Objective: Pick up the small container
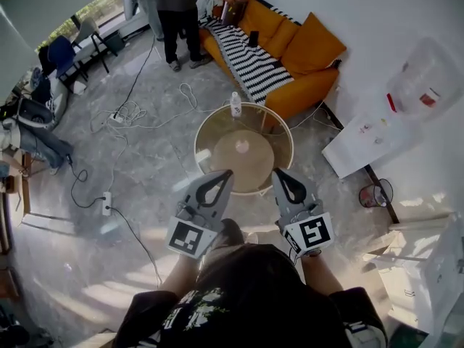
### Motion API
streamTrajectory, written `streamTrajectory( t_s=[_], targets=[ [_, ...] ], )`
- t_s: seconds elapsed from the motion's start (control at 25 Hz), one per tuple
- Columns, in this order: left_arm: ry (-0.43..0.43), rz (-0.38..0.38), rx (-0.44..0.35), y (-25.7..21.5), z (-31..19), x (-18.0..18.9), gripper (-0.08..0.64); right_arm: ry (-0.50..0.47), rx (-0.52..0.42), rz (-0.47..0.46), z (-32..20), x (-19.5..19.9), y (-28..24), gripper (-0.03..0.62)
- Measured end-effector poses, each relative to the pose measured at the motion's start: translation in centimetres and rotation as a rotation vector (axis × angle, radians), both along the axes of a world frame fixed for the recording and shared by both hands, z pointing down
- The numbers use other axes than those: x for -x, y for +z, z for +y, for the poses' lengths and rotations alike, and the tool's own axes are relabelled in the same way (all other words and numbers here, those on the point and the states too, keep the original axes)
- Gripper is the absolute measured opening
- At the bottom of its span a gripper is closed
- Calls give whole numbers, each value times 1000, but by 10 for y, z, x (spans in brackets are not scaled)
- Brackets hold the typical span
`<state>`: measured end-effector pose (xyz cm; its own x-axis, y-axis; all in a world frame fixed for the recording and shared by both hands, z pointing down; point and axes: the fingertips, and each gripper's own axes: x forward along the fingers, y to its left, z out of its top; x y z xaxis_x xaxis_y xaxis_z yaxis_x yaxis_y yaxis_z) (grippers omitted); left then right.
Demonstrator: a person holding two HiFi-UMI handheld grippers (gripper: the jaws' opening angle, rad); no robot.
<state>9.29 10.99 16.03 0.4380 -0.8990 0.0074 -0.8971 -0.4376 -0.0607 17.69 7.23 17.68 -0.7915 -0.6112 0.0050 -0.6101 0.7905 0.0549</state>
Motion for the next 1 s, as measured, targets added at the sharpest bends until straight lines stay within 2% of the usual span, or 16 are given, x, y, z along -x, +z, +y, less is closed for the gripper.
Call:
streamTrajectory(
  t_s=[0.32,0.76,1.0],
  targets=[
    [-13,19,28,12,-19,15,14,-33,27,18,-15,21,13,-5],
    [-7,14,31,9,-86,57,14,-28,50,30,-79,62,17,-5],
    [31,-2,41,4,-132,76,14,-2,55,22,-124,83,13,-5]
  ],
)
